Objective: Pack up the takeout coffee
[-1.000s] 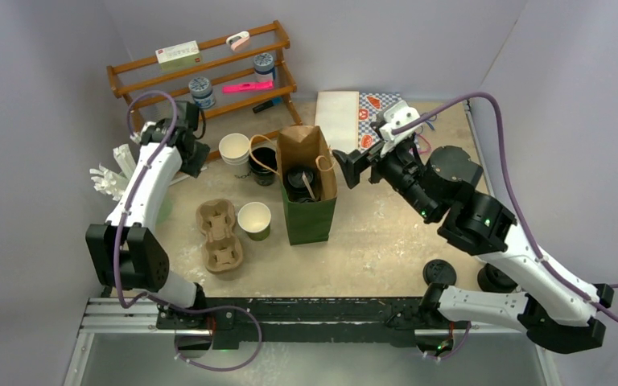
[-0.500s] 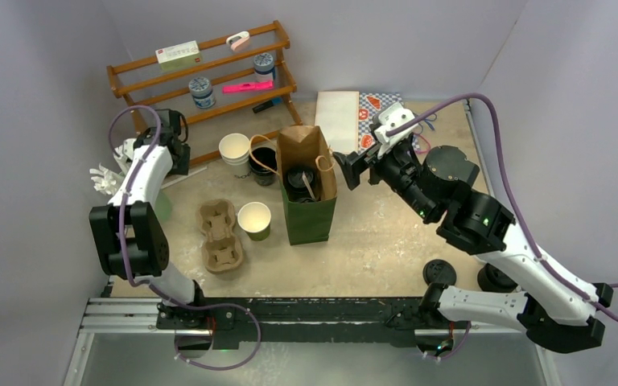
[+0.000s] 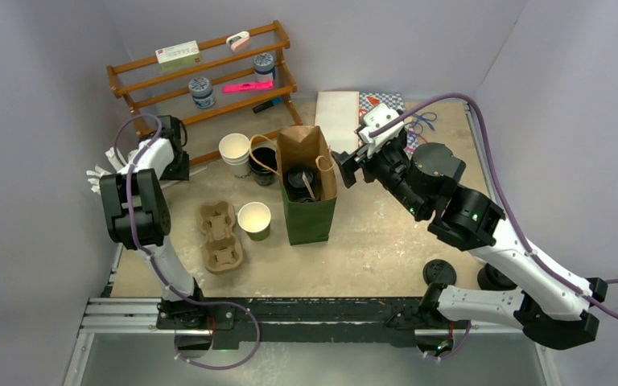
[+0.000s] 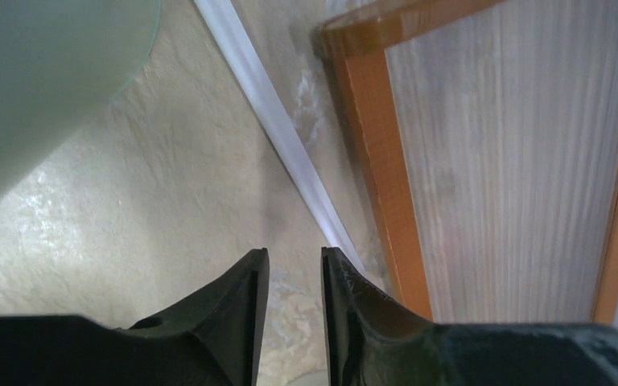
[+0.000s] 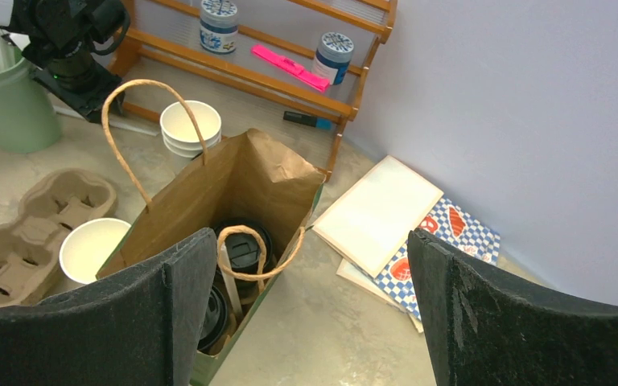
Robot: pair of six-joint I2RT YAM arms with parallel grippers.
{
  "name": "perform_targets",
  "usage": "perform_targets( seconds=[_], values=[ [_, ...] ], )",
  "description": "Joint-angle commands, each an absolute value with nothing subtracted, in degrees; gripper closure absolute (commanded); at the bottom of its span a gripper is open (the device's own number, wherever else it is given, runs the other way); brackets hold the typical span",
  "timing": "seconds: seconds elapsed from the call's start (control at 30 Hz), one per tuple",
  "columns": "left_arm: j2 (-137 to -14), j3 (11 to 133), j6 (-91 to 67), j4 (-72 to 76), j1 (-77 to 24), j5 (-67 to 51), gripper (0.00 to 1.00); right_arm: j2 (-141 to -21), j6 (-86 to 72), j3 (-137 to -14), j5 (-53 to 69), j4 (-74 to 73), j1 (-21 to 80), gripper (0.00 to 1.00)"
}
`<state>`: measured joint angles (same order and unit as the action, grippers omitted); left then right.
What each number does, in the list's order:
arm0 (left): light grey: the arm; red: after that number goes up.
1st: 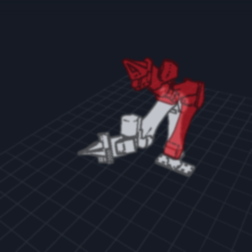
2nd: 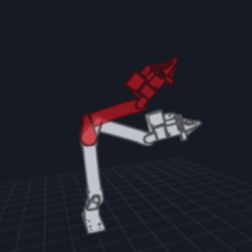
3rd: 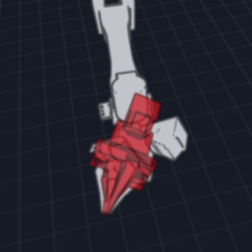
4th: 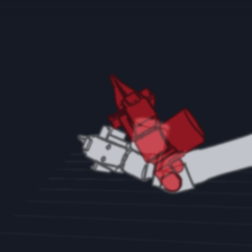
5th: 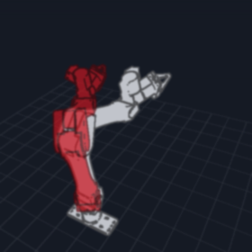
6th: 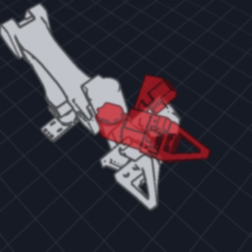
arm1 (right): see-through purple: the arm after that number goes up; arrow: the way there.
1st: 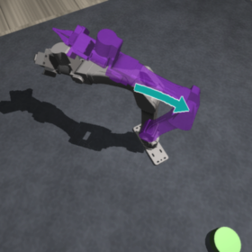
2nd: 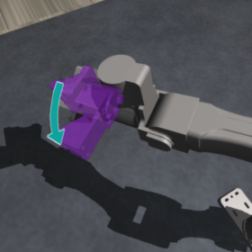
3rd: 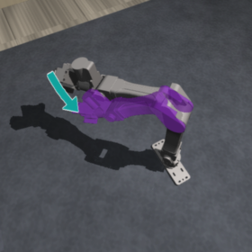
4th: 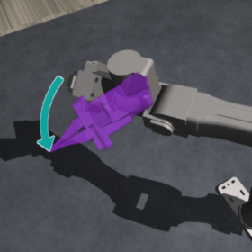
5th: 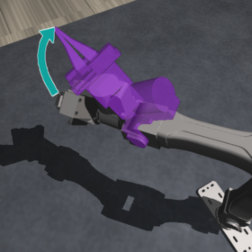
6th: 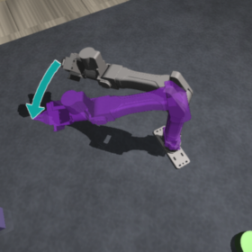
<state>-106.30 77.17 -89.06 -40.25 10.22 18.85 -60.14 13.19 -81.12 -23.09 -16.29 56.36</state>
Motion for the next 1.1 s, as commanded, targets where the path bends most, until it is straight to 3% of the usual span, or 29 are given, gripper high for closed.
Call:
perform_targets(
  seconds=[0.0,0.43,0.83,1.07],
  values=[
    [-107.9,80.2,-91.4,-40.7,11.4,17.4,0.66,-60.6,15.4,-83.0,-25.1,-14.0,56.5,0.11],
    [-114.8,86.6,-91.9,-45.7,13.0,15.7,0.64,-62.3,16.8,-83.7,-25.6,-13.6,56.1,0.11],
    [-108.0,81.8,-93.0,-46.7,12.0,16.3,0.64,-62.7,16.7,-83.0,-24.8,-12.8,55.8,0.11],
    [-106.6,88.7,-91.1,-56.0,9.9,20.2,0.54,-62.1,16.4,-82.2,-23.9,-12.2,55.8,0.12]
  ],
)
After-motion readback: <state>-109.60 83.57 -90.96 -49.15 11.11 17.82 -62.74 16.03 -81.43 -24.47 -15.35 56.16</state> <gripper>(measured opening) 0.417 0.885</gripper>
